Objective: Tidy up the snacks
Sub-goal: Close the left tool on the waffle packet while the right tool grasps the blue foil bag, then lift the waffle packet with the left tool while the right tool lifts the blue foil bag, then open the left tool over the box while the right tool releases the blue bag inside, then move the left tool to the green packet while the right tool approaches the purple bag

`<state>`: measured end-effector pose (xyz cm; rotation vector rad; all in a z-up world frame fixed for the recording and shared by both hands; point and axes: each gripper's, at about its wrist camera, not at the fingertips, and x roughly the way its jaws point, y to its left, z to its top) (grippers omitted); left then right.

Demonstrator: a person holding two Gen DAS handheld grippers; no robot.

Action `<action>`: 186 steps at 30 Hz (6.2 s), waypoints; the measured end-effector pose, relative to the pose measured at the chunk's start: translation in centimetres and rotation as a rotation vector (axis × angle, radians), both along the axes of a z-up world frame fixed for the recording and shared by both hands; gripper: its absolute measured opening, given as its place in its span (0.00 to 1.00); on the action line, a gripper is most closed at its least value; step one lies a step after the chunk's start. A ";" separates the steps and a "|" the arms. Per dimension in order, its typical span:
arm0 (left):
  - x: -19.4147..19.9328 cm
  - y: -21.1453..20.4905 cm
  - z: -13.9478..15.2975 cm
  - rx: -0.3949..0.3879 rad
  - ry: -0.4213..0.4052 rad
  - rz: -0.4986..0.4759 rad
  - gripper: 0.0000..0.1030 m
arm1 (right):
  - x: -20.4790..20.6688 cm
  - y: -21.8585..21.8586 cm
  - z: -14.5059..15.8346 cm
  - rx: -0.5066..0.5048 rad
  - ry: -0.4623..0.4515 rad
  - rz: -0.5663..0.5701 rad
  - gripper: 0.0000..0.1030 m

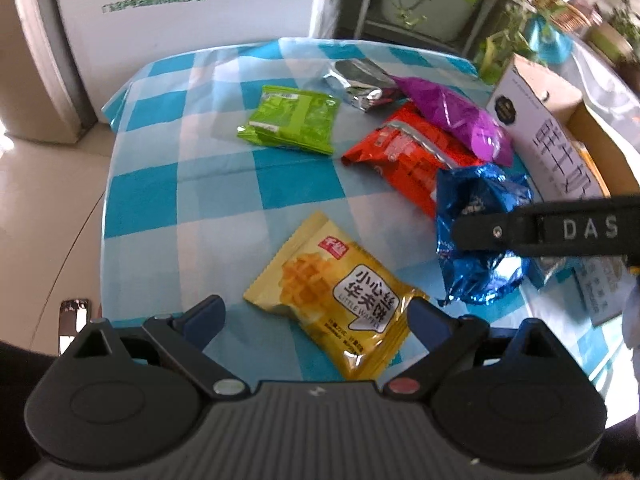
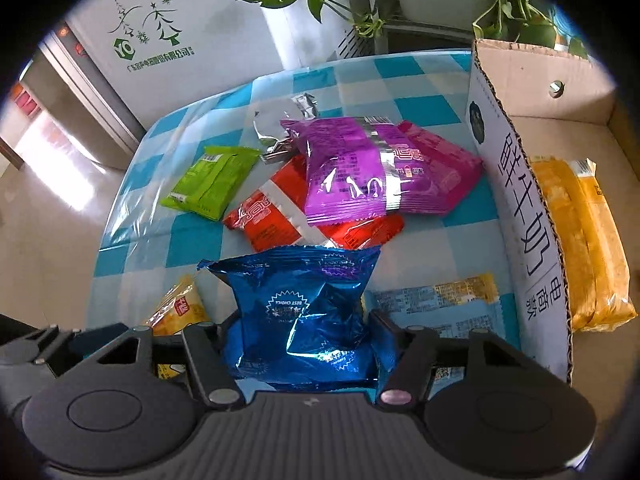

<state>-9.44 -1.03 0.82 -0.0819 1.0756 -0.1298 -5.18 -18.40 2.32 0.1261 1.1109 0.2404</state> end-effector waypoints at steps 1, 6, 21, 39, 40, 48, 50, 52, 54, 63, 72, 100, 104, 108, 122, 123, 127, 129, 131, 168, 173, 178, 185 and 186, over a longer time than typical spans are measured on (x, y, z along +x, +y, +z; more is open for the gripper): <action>0.1 0.2 0.1 -0.019 0.001 0.018 0.94 | 0.0 0.0 0.0 -0.001 -0.002 -0.001 0.67; 0.9 0.1 0.0 -0.021 -0.009 0.076 0.96 | 0.1 -0.3 0.6 0.007 -0.021 -0.017 0.67; 0.6 -0.5 -0.6 0.131 -0.028 0.042 0.93 | 0.2 -0.3 1.8 0.032 -0.059 -0.012 0.67; 0.1 -0.1 -0.1 0.087 -0.087 0.007 0.67 | 0.1 0.0 2.0 0.048 -0.051 0.002 0.67; 0.2 0.0 0.1 0.073 -0.090 0.004 0.60 | 0.1 0.0 2.1 0.049 -0.052 0.002 0.67; -0.1 0.4 0.2 0.035 -0.102 0.001 0.49 | 0.0 -0.1 2.3 0.051 -0.060 0.001 0.67; -0.1 0.4 0.2 0.037 -0.102 -0.008 0.50 | -0.1 -0.1 2.3 0.052 -0.061 0.002 0.67; -0.2 0.2 0.2 0.051 -0.108 -0.021 0.51 | -0.1 0.0 2.3 0.052 -0.062 0.004 0.67; -0.2 -0.2 0.0 0.062 -0.101 -0.043 0.62 | -0.1 0.0 2.4 0.052 -0.064 0.005 0.67; 0.2 -1.3 -0.6 0.142 -0.070 -0.085 0.85 | -0.2 -0.2 2.6 0.056 -0.072 -0.004 0.67; 1.0 -1.6 -1.3 0.140 -0.008 -0.105 1.00 | -0.2 -0.5 2.9 0.063 -0.085 -0.018 0.67; 0.0 -0.3 3.3 0.065 -0.155 -0.028 0.47 | -0.7 -0.8 4.0 0.090 -0.122 -0.014 0.66; 0.2 -0.5 3.9 0.058 -0.174 -0.022 0.47 | -0.8 -0.8 4.1 0.095 -0.131 -0.007 0.65; 0.1 -0.4 4.1 0.049 -0.178 -0.011 0.47 | -0.7 -1.0 3.8 0.098 -0.115 -0.018 0.62; 0.3 -2.4 7.9 -0.010 -0.267 -0.046 0.47 | -1.9 -5.6 8.4 0.202 -0.265 -0.123 0.61; 0.4 -2.8 8.3 -0.017 -0.275 -0.054 0.47 | -2.0 -6.1 8.7 0.202 -0.278 -0.138 0.61; 0.8 -4.7 9.6 -0.047 -0.300 -0.087 0.47 | -2.6 -8.6 10.2 0.200 -0.336 -0.204 0.61; 1.1 -5.7 10.2 -0.064 -0.310 -0.103 0.47 | -2.8 -10.1 10.8 0.209 -0.361 -0.247 0.61; 1.4 -6.9 10.8 -0.076 -0.322 -0.120 0.47 | -3.2 -11.6 11.3 0.205 -0.380 -0.294 0.61; 2.3 -22.2 10.2 -0.241 -0.260 -0.373 0.77 | -6.7 -21.4 11.0 0.111 -0.396 -0.679 0.71; 2.8 -20.6 10.8 -0.225 -0.275 -0.358 0.82 | -6.4 -21.2 10.9 0.128 -0.391 -0.666 0.73; 3.6 -17.6 11.1 -0.206 -0.276 -0.324 0.83 | -6.2 -20.7 11.0 0.169 -0.399 -0.628 0.74; 5.0 -12.5 11.0 -0.165 -0.282 -0.246 0.83 | -5.4 -18.9 11.0 0.177 -0.408 -0.538 0.75; 5.3 -11.7 10.9 -0.155 -0.281 -0.233 0.83 | -5.3 -18.6 11.0 0.179 -0.408 -0.526 0.75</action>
